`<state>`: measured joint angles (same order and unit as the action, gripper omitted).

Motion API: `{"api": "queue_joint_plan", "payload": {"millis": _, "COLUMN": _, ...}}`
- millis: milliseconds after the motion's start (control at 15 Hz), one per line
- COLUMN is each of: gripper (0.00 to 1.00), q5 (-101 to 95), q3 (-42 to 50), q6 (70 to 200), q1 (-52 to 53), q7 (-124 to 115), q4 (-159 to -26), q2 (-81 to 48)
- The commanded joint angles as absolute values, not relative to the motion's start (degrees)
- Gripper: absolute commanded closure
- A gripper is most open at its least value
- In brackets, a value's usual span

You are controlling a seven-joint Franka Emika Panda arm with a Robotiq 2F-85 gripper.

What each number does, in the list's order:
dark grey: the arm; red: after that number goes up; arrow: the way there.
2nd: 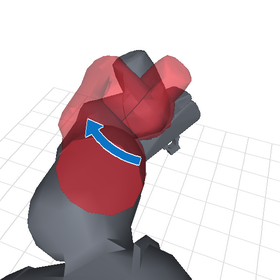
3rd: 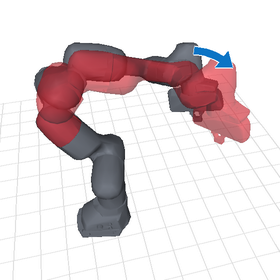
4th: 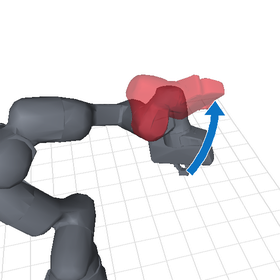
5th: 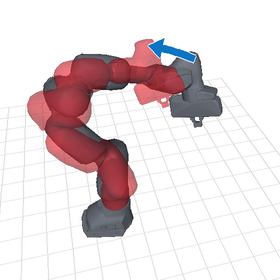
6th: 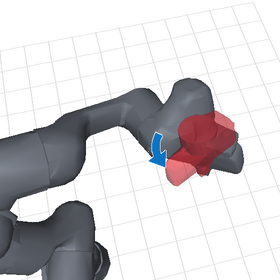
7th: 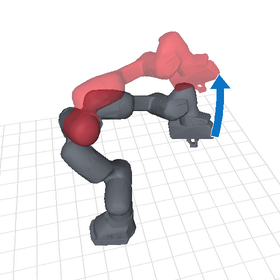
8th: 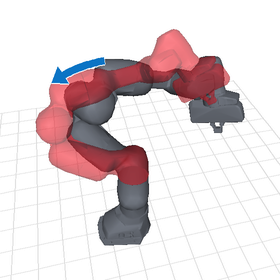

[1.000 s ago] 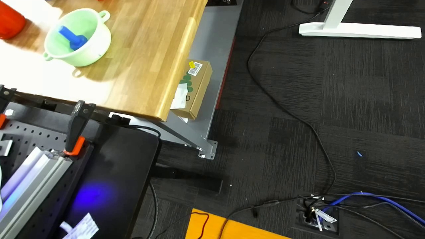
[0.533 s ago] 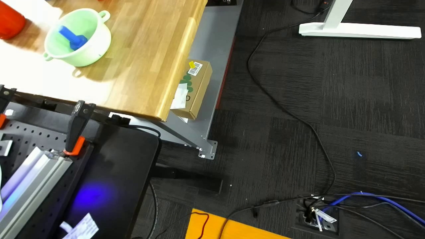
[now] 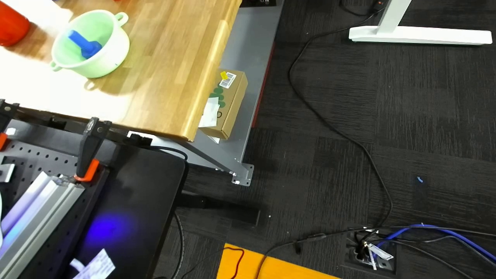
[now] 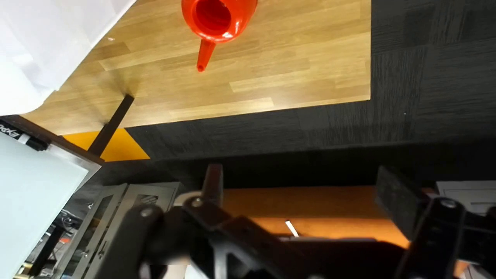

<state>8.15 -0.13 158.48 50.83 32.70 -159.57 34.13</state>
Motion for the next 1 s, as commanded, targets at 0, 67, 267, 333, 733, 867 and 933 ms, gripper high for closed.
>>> {"api": "queue_joint_plan", "payload": {"millis": 0, "gripper": 0.00, "q5": 8.95, "q3": 4.80, "q6": 163.00, "q1": 54.43, "q7": 35.14, "q4": -159.46, "q2": 32.98}}
{"api": "queue_joint_plan", "payload": {"millis": 67, "gripper": 0.00, "q5": 9.18, "q3": 6.31, "q6": 163.94, "q1": 55.37, "q7": 35.57, "q4": -159.42, "q2": 32.49}}
{"api": "queue_joint_plan", "payload": {"millis": 267, "gripper": 0.00, "q5": 9.04, "q3": 9.82, "q6": 165.06, "q1": 56.76, "q7": 35.89, "q4": -159.45, "q2": 31.29}}
{"api": "queue_joint_plan", "payload": {"millis": 333, "gripper": 0.00, "q5": 8.80, "q3": 10.46, "q6": 165.06, "q1": 56.73, "q7": 35.75, "q4": -159.45, "q2": 30.86}}
{"api": "queue_joint_plan", "payload": {"millis": 733, "gripper": 0.00, "q5": 9.72, "q3": 13.38, "q6": 165.95, "q1": 57.38, "q7": 36.49, "q4": -159.44, "q2": 27.90}}
{"api": "queue_joint_plan", "payload": {"millis": 867, "gripper": 0.00, "q5": 10.17, "q3": 14.64, "q6": 167.23, "q1": 58.23, "q7": 36.92, "q4": -159.45, "q2": 26.60}}
{"api": "queue_joint_plan", "payload": {"millis": 933, "gripper": 0.00, "q5": 10.61, "q3": 15.67, "q6": 168.01, "q1": 59.01, "q7": 37.34, "q4": -159.45, "q2": 25.82}}
